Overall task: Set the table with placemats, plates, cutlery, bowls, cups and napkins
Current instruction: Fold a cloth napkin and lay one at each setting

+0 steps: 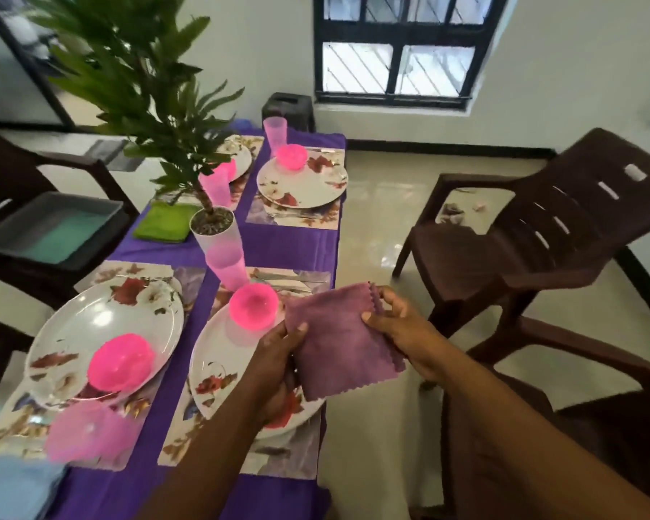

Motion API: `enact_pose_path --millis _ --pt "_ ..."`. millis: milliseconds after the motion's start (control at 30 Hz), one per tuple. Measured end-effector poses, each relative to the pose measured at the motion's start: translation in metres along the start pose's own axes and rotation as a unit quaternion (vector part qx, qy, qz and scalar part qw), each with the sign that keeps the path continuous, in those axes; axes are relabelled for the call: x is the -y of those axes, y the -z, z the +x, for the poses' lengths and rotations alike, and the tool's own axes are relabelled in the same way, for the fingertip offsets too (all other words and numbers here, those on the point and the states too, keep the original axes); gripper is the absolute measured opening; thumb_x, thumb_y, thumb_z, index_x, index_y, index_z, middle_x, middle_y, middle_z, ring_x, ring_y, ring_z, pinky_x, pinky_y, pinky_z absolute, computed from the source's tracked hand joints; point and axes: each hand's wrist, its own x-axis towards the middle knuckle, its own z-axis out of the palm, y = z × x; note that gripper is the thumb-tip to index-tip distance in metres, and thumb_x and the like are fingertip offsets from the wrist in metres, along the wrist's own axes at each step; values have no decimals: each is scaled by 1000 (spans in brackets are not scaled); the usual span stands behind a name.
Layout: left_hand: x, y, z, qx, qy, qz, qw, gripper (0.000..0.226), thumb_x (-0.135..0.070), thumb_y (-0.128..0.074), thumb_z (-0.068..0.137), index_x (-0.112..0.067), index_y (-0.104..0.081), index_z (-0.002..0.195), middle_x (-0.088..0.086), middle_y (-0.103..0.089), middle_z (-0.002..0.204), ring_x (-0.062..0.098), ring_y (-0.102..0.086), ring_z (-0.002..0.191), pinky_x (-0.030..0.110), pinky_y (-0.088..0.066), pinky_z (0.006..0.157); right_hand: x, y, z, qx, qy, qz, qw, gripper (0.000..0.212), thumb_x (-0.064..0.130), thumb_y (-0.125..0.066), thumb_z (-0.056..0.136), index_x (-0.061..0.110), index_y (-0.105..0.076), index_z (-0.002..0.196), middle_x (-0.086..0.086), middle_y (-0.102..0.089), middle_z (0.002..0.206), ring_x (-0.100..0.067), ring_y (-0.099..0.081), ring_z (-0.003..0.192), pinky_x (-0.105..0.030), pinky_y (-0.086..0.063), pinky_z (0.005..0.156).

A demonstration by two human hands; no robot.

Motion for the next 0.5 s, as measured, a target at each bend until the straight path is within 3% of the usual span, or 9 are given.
enact_pose_path --millis 200,333,433,500 --pt "2 -3 30 -91 -6 -13 996 31 -26 -56 106 -19 -64 135 11 -74 124 36 -72 111 60 -59 89 34 16 81 86 5 -135 987 35 17 -66 99 40 -64 125 8 -73 118 -18 -73 106 -44 -62 90" --pt "-4 -2 44 -124 -31 -41 991 33 -21 -58 105 -24 -60 139 9 -74 124 36 -73 110 56 -60 90 63 4 135 140 25 -207 968 35 13 -68 95 40 -68 116 10 -75 110 -15 -74 101 -33 -63 79" --pt "-10 -7 63 -175 -37 -94 979 34 -19 -58 105 -29 -58 137 9 -75 122 34 -75 105 47 -64 76 74 -5 176 171 38 -248 953 36 10 -68 94 41 -68 114 15 -76 106 -10 -74 97 -24 -60 73" --pt "-10 -15 79 -203 -49 -117 971 42 -13 -56 105 -34 -50 142 9 -71 128 34 -73 107 44 -64 70 74 -5 203 188 40 -279 941 38 12 -69 94 44 -65 115 16 -74 110 -9 -71 101 -23 -58 78"
